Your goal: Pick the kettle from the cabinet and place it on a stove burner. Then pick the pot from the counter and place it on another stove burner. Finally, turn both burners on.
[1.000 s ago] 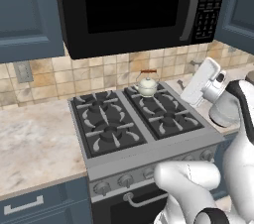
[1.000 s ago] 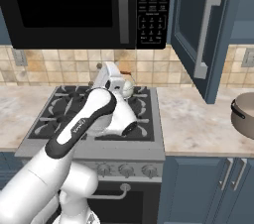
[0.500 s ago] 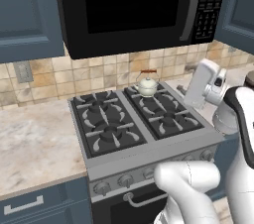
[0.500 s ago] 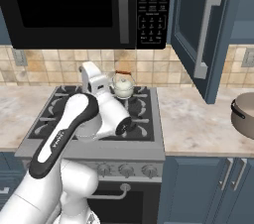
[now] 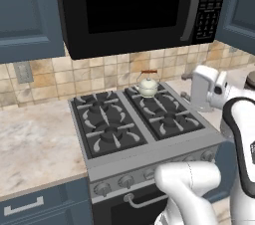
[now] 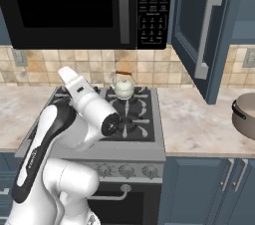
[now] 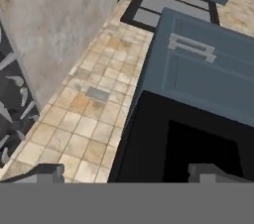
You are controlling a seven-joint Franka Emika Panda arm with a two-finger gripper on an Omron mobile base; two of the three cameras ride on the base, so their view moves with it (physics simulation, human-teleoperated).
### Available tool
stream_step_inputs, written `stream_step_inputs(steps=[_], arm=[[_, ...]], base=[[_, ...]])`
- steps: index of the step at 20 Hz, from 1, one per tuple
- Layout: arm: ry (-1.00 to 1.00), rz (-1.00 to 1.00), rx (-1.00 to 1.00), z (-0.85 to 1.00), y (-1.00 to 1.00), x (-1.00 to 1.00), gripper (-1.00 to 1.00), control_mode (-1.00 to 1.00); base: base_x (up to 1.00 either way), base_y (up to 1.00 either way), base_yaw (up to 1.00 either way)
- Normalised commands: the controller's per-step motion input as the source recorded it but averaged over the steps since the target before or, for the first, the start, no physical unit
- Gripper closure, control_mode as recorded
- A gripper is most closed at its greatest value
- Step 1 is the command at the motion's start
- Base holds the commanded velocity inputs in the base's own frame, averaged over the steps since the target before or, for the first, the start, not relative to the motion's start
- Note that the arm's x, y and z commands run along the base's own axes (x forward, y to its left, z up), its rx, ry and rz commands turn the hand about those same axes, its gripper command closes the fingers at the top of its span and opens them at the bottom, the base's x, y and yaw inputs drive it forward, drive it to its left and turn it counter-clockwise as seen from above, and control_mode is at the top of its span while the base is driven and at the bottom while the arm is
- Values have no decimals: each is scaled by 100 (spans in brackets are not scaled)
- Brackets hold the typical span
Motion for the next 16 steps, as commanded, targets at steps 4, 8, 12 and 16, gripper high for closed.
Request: stream_step_inputs(steps=[4, 8, 12, 16], arm=[[-2, -6, -29, 11, 2, -48, -100, -100], [-4, -7, -25, 16, 2, -43, -100, -100], [-7, -5, -9, 15, 8, -15, -100, -100], [-2, 0, 0, 0, 0, -6, -100, -100]], base=[[0, 0, 0], [0, 0, 0], [0, 0, 0], [0, 0, 0]])
